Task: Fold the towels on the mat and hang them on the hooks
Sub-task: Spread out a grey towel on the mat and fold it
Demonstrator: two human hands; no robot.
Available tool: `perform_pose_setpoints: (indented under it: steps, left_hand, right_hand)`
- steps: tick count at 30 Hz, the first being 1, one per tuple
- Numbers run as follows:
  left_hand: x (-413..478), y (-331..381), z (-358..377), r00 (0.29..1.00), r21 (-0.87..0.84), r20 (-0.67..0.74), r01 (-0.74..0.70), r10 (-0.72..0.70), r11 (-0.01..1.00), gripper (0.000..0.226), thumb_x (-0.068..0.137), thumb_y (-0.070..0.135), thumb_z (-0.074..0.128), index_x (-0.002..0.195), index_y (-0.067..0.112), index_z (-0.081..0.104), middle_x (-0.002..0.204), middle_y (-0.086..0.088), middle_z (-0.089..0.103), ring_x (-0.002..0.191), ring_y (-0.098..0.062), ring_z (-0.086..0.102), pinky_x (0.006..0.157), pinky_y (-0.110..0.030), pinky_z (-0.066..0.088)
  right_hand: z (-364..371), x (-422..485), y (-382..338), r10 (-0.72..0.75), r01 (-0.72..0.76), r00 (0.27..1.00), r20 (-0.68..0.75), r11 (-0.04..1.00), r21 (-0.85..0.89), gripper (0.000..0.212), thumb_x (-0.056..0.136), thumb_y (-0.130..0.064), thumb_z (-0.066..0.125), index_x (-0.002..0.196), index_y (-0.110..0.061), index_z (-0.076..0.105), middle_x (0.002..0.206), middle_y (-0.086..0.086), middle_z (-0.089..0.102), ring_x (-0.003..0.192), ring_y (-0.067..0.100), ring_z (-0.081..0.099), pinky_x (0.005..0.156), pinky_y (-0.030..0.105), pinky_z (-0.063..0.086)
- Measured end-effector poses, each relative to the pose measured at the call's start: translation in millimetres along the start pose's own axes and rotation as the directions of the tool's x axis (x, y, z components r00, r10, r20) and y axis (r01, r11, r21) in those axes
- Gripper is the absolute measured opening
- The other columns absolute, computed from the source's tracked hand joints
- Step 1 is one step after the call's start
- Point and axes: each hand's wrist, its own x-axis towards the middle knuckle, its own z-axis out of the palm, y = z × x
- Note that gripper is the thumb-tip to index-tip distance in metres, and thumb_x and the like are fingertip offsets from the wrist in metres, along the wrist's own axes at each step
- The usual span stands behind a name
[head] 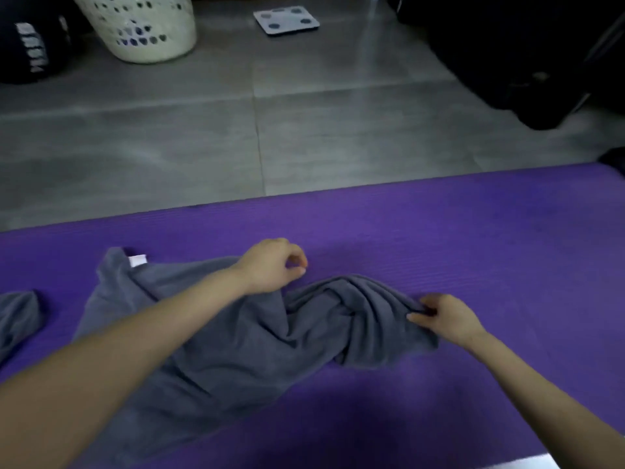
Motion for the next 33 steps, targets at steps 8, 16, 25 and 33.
perform_pose_setpoints:
  steps: [8,16,25,33]
  left_hand:
    - [63.2,96.9,12.6,0.969,-0.088,0.193,-0.141,0.156,0.986,0.039,0.088,0.036,0.060,0.124,0.021,0.057,0.126,0.005,0.058,0.118,-0.009,0.051,0.096,-0.019,0.036]
    - [94.5,160.7,4.0,0.971,-0.460,0.110,-0.141,0.213,0.877,0.023,0.075,0.019,0.076,0.096,0.013,0.068,0.093,-0.006,0.069,0.084,-0.010,0.059,0.080,-0.024,0.048]
    - [72.3,167.9,-55.0,0.974,-0.570,0.086,-0.123,0.208,0.812,0.018,0.074,0.002,0.073,0.078,0.017,0.065,0.067,0.004,0.058,0.056,0.003,0.048,0.059,-0.009,0.041]
    - [62.3,182.3,-93.3,0.981,-0.631,0.015,-0.142,0.195,0.763,0.019,0.073,0.000,0.072,0.081,0.014,0.063,0.071,0.000,0.059,0.055,0.002,0.053,0.063,-0.010,0.046]
  right_hand:
    - [-32.6,-15.9,18.4,-0.074,0.229,0.948,-0.309,0.833,0.504,0.018,0.079,-0.026,0.073,0.075,-0.036,0.059,0.075,-0.012,0.063,0.075,0.015,0.061,0.073,0.038,0.050]
    - [-96.9,-31.0,3.5,-0.097,0.383,0.919,-0.382,0.452,0.806,0.032,0.069,0.007,0.075,0.081,-0.021,0.064,0.085,0.005,0.067,0.078,0.011,0.059,0.073,0.027,0.048]
    - [-125.1,-43.0,-1.5,-0.222,0.289,0.946,-0.237,0.248,0.925,0.046,0.066,-0.008,0.072,0.111,-0.015,0.063,0.087,0.013,0.065,0.083,0.017,0.061,0.081,0.025,0.051]
    - [-199.5,-44.4,-29.7,-0.168,0.549,0.829,-0.533,0.429,0.718,0.011,0.082,-0.010,0.069,0.073,-0.017,0.069,0.061,-0.014,0.066,0.063,-0.005,0.057,0.062,0.012,0.045]
